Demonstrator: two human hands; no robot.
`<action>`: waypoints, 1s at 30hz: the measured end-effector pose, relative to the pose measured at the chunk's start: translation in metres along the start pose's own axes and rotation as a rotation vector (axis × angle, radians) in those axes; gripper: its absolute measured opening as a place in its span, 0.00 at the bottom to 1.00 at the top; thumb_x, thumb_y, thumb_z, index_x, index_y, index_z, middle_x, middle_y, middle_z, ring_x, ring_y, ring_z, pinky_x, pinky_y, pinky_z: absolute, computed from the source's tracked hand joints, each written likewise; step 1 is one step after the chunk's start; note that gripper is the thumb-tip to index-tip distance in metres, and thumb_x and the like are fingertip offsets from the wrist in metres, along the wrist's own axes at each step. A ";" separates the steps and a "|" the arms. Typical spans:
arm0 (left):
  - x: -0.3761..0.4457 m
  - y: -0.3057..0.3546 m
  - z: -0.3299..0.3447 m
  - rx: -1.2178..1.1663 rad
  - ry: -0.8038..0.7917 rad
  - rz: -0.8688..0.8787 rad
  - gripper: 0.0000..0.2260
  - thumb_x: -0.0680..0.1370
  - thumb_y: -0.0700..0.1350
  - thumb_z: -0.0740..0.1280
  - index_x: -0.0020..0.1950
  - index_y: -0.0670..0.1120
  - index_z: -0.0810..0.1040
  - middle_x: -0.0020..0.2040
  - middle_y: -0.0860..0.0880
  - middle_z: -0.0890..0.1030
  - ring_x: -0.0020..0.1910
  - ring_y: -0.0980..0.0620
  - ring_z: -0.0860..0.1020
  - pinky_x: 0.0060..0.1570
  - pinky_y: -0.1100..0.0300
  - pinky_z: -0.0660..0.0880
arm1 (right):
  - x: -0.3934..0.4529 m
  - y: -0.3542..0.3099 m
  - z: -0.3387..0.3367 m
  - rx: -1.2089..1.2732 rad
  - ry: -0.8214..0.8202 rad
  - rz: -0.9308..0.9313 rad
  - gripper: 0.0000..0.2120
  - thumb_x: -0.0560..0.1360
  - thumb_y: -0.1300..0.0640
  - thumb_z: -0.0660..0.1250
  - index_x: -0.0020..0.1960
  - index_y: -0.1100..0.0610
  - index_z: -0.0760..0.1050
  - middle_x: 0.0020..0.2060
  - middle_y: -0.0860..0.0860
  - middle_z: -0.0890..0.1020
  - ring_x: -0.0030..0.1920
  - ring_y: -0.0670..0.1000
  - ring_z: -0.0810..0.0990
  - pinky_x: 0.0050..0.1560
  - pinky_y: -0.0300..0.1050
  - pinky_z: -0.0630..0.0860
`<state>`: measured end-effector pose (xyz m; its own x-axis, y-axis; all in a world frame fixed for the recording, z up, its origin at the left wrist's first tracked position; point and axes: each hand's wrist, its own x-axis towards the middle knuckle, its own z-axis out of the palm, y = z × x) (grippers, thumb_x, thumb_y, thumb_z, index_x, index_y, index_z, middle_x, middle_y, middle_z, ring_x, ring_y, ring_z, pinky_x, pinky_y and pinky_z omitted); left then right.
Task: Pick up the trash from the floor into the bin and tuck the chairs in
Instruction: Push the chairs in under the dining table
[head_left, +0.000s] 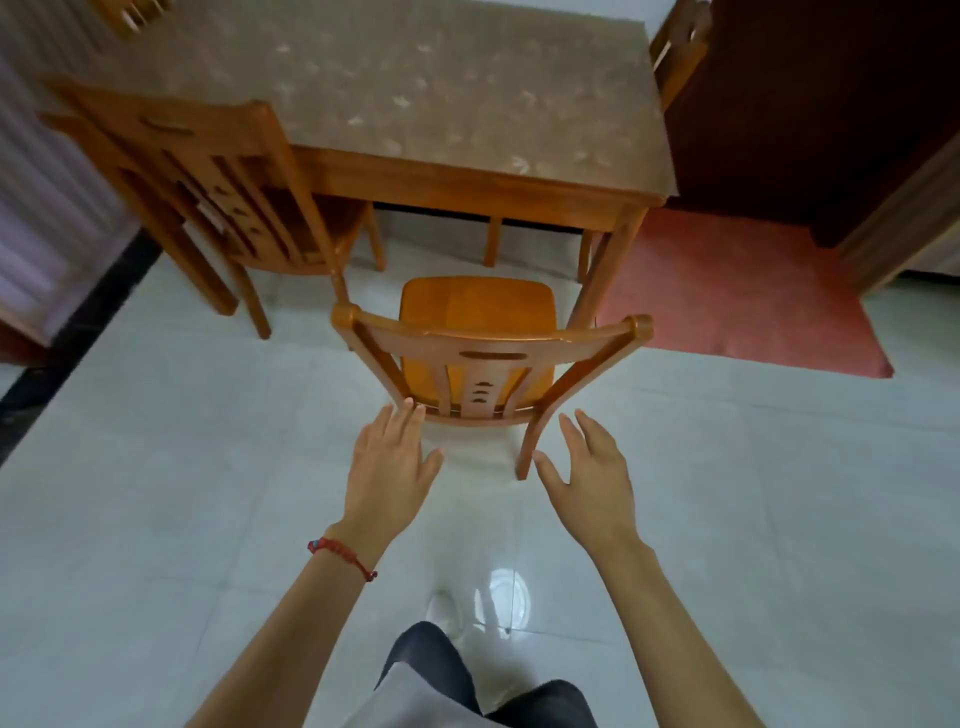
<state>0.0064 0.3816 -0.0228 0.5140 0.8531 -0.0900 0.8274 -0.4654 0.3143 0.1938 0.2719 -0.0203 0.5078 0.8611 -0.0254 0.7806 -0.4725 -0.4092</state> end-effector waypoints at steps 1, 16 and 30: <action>0.007 -0.001 0.001 -0.015 -0.001 0.001 0.26 0.78 0.55 0.54 0.73 0.44 0.58 0.74 0.45 0.61 0.74 0.45 0.56 0.71 0.50 0.54 | 0.005 -0.002 0.000 0.007 0.008 0.018 0.27 0.76 0.44 0.58 0.71 0.56 0.61 0.72 0.55 0.65 0.72 0.55 0.60 0.70 0.51 0.58; 0.080 0.016 -0.010 -0.626 0.074 -0.311 0.23 0.78 0.53 0.57 0.69 0.41 0.64 0.67 0.42 0.71 0.67 0.42 0.68 0.64 0.52 0.66 | 0.075 -0.017 0.002 0.540 0.111 0.293 0.18 0.75 0.45 0.61 0.60 0.54 0.73 0.50 0.49 0.80 0.52 0.53 0.79 0.45 0.28 0.72; 0.133 0.029 -0.002 -0.954 0.305 -0.667 0.12 0.73 0.52 0.68 0.38 0.42 0.77 0.36 0.47 0.80 0.39 0.48 0.77 0.45 0.56 0.74 | 0.147 -0.010 0.019 0.842 0.085 0.517 0.15 0.73 0.44 0.63 0.47 0.55 0.78 0.38 0.49 0.82 0.43 0.51 0.80 0.49 0.47 0.76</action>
<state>0.0983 0.4823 -0.0237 -0.1325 0.9402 -0.3137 0.3436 0.3405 0.8752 0.2539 0.4066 -0.0369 0.7628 0.5551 -0.3317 -0.0414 -0.4700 -0.8817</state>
